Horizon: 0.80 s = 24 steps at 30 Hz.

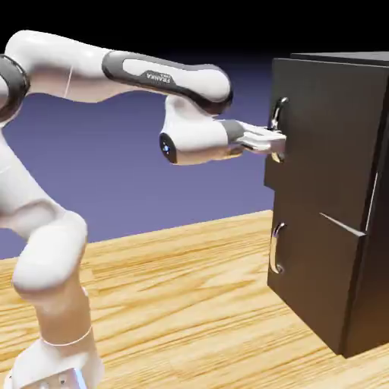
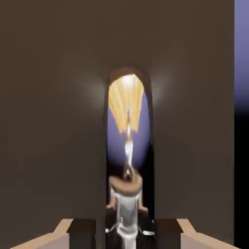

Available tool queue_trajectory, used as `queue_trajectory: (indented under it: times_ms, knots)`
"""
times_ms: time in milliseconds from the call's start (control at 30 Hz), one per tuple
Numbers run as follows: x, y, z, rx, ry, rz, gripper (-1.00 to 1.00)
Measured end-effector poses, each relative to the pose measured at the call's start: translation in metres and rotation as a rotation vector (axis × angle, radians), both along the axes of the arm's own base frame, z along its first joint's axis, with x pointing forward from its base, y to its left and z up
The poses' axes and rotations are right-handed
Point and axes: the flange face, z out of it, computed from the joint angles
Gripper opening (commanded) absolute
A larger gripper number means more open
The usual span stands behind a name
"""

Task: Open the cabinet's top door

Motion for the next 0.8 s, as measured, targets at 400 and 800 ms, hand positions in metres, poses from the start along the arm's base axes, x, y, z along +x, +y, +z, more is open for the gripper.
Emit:
queue_trajectory:
  times_ms: [400,800]
  knots:
    - [-0.045,-0.047,0.0,-0.001,0.0,0.219,-1.0]
    - [-0.082,-0.108,0.0,-0.001,0.0,0.46,-1.0]
